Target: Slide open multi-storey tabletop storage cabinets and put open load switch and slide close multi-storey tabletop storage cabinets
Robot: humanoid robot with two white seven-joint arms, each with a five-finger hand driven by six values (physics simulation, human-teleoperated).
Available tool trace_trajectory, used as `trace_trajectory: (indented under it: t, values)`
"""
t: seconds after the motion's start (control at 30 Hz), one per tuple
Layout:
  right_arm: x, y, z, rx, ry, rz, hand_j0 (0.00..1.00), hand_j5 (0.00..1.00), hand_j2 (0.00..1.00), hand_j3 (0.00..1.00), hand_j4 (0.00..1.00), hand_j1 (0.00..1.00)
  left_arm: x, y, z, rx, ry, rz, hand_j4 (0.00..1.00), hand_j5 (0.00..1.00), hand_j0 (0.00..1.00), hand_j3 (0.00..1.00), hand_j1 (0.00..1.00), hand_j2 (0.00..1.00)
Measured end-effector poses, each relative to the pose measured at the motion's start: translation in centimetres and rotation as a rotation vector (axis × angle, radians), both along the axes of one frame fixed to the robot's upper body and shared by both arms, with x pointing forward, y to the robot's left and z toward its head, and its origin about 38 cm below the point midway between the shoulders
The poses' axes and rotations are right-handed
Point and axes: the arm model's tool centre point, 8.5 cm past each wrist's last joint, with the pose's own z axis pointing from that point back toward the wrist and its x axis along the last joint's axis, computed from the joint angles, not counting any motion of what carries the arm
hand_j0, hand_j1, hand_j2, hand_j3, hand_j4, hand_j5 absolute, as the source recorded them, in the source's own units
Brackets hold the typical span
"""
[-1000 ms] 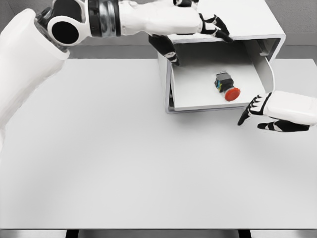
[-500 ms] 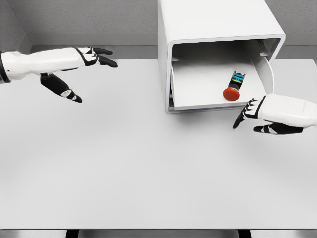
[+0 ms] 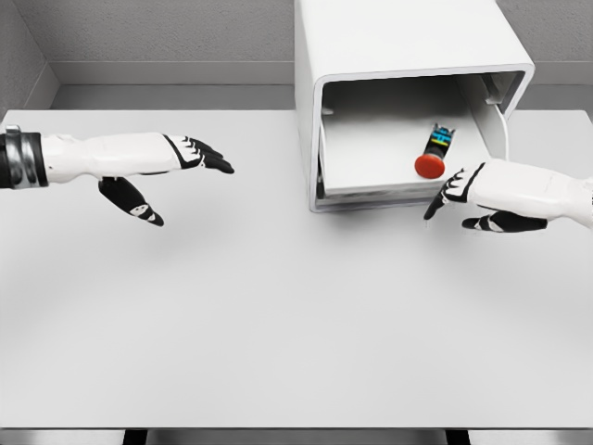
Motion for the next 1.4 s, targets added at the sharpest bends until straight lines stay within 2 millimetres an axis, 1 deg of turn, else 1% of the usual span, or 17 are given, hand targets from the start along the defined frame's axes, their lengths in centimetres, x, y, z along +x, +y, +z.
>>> trace_trajectory:
  t: [0.07, 0.23, 0.33, 0.43, 0.53, 0.63, 0.9, 0.97, 1.07, 1.1, 1.17, 1.2, 1.23, 1.3, 1.37, 1.4]
  values:
    - [0.7, 0.1, 0.4, 0.004, -0.011, -0.005, 0.67, 0.67, 0.67, 0.67, 0.67, 0.67, 0.0, 0.0, -0.1, 0.006, -0.002, 0.0, 1.0, 1.0, 1.0, 1.0, 1.0, 1.0]
    - [1.8, 0.3, 0.2, 0.011, -0.003, -0.013, 0.67, 0.67, 0.67, 0.67, 0.67, 0.67, 0.0, 0.0, -0.1, 0.015, -0.006, -0.001, 1.0, 1.0, 1.0, 1.0, 1.0, 1.0]
    - [2.7, 0.7, 0.7, 0.013, -0.014, -0.011, 0.67, 0.67, 0.67, 0.67, 0.67, 0.67, 0.0, 0.0, -0.2, 0.017, -0.007, -0.001, 1.0, 1.0, 1.0, 1.0, 1.0, 1.0]
    - [3.2, 1.1, 0.0, 0.013, 0.001, -0.009, 0.67, 0.67, 0.67, 0.67, 0.67, 0.67, 0.0, 0.0, -0.2, 0.018, -0.006, -0.001, 1.0, 1.0, 1.0, 1.0, 1.0, 1.0]
    - [3.7, 1.5, 0.1, 0.011, 0.002, -0.005, 0.67, 0.67, 0.67, 0.67, 0.67, 0.67, 0.0, -0.1, -0.2, 0.018, -0.006, -0.002, 1.0, 1.0, 1.0, 1.0, 1.0, 1.0]
    - [4.2, 1.8, -0.4, 0.009, 0.013, -0.004, 0.67, 0.67, 0.67, 0.67, 0.67, 0.67, 0.0, -0.1, -0.2, 0.018, -0.006, -0.003, 1.0, 1.0, 1.0, 1.0, 1.0, 1.0]
    - [5.9, 2.7, 0.1, 0.006, 0.006, -0.003, 0.68, 0.68, 0.68, 0.68, 0.68, 0.68, -0.1, -0.1, -0.3, 0.019, -0.004, -0.003, 1.0, 1.0, 1.0, 1.0, 1.0, 1.0]
    - [6.1, 2.9, -0.3, 0.001, 0.015, -0.003, 0.69, 0.69, 0.69, 0.69, 0.69, 0.69, -0.1, -0.1, -0.3, 0.019, -0.004, -0.003, 1.0, 1.0, 1.0, 1.0, 1.0, 1.0]
    - [6.0, 2.8, -1.1, -0.006, 0.034, -0.004, 0.69, 0.69, 0.69, 0.69, 0.69, 0.69, -0.1, -0.1, -0.3, 0.018, -0.004, -0.003, 1.0, 1.0, 1.0, 1.0, 1.0, 1.0]
    - [5.8, 2.9, -1.1, -0.006, 0.033, 0.0, 0.71, 0.71, 0.71, 0.71, 0.71, 0.71, -0.1, -0.1, -0.3, 0.018, -0.004, -0.003, 1.0, 1.0, 1.0, 1.0, 1.0, 1.0]
    - [4.1, 2.0, -2.9, -0.015, 0.07, -0.005, 0.74, 0.74, 0.74, 0.74, 0.74, 0.74, -0.1, -0.1, -0.3, 0.02, -0.005, -0.004, 1.0, 1.0, 1.0, 1.0, 1.0, 1.0]
    - [2.6, 1.2, -4.3, -0.006, 0.104, -0.018, 0.83, 0.83, 0.83, 0.83, 0.83, 0.83, -0.1, -0.1, -0.3, 0.019, -0.004, -0.004, 1.0, 1.0, 1.0, 1.0, 1.0, 1.0]
    - [1.8, 0.5, -3.8, -0.011, 0.086, -0.022, 1.0, 1.0, 1.0, 1.0, 1.0, 1.0, -0.1, -0.1, -0.3, 0.018, -0.004, -0.004, 1.0, 1.0, 1.0, 1.0, 1.0, 1.0]
    - [0.9, -0.7, -2.2, -0.012, 0.048, -0.04, 1.0, 1.0, 1.0, 1.0, 1.0, 1.0, -0.1, -0.1, -0.3, 0.019, -0.004, -0.003, 1.0, 1.0, 1.0, 1.0, 1.0, 1.0]
    - [0.7, -1.4, -0.7, -0.015, 0.012, -0.049, 1.0, 1.0, 1.0, 1.0, 1.0, 1.0, -0.1, -0.1, -0.3, 0.019, -0.004, -0.003, 1.0, 1.0, 1.0, 1.0, 1.0, 1.0]
    - [0.5, -1.6, -0.6, -0.017, 0.011, -0.051, 1.0, 1.0, 1.0, 1.0, 1.0, 1.0, 0.0, -0.1, -0.1, 0.018, -0.008, -0.004, 1.0, 1.0, 1.0, 1.0, 1.0, 1.0]
